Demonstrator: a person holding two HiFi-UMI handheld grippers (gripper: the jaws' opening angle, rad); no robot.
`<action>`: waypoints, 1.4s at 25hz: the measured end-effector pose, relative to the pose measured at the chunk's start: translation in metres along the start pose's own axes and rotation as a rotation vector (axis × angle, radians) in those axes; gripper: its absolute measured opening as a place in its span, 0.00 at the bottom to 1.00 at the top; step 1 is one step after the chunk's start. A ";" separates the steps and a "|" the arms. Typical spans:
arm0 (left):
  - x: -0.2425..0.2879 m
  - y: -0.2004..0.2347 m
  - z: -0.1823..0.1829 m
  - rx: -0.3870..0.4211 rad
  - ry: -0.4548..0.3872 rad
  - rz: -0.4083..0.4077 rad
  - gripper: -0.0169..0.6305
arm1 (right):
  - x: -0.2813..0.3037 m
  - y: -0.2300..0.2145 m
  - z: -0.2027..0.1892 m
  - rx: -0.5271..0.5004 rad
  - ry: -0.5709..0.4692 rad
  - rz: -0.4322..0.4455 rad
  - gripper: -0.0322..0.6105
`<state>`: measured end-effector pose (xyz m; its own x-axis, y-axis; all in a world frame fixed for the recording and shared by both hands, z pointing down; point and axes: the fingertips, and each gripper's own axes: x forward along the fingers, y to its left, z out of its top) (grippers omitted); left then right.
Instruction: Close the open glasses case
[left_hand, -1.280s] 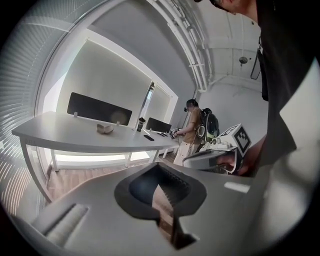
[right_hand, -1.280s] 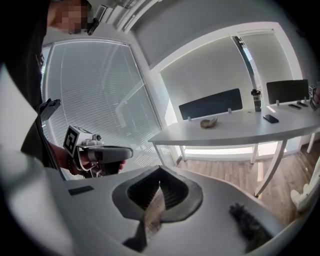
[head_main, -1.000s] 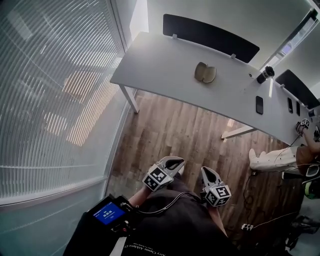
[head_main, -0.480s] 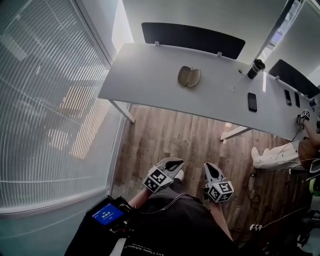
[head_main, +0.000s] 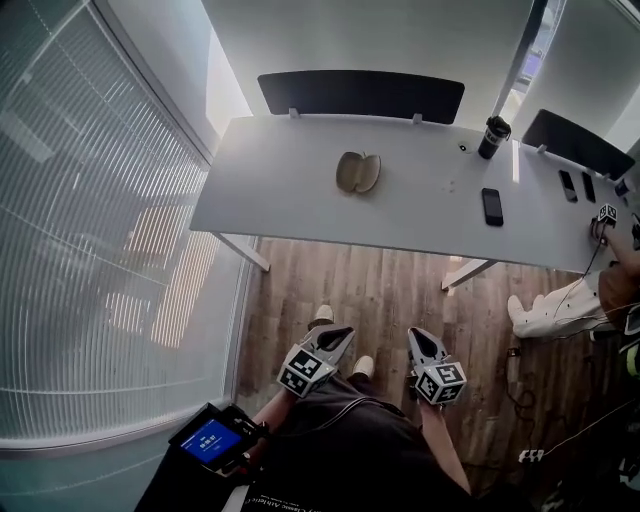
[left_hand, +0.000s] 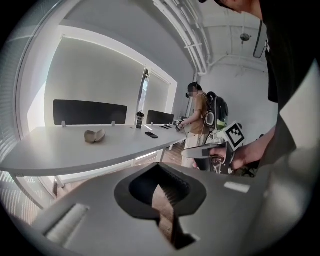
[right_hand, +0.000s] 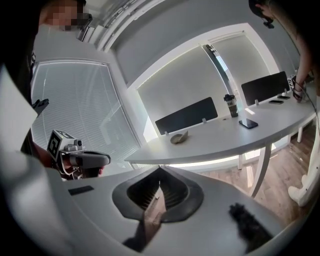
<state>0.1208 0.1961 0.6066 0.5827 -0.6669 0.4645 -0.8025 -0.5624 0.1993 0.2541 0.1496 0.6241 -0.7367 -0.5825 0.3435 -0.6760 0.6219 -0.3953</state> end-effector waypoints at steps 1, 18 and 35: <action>0.003 0.003 0.001 0.016 0.008 0.016 0.04 | 0.001 -0.003 0.001 0.002 -0.002 -0.006 0.06; 0.057 -0.004 0.014 0.131 -0.003 -0.062 0.04 | 0.007 -0.022 -0.019 -0.019 0.093 0.030 0.06; 0.052 0.061 0.016 -0.022 -0.024 0.046 0.04 | 0.066 0.003 0.017 -0.141 0.156 0.157 0.06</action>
<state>0.1043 0.1194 0.6286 0.5480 -0.7034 0.4528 -0.8308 -0.5205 0.1969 0.2036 0.1043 0.6313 -0.8189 -0.3920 0.4192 -0.5410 0.7713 -0.3354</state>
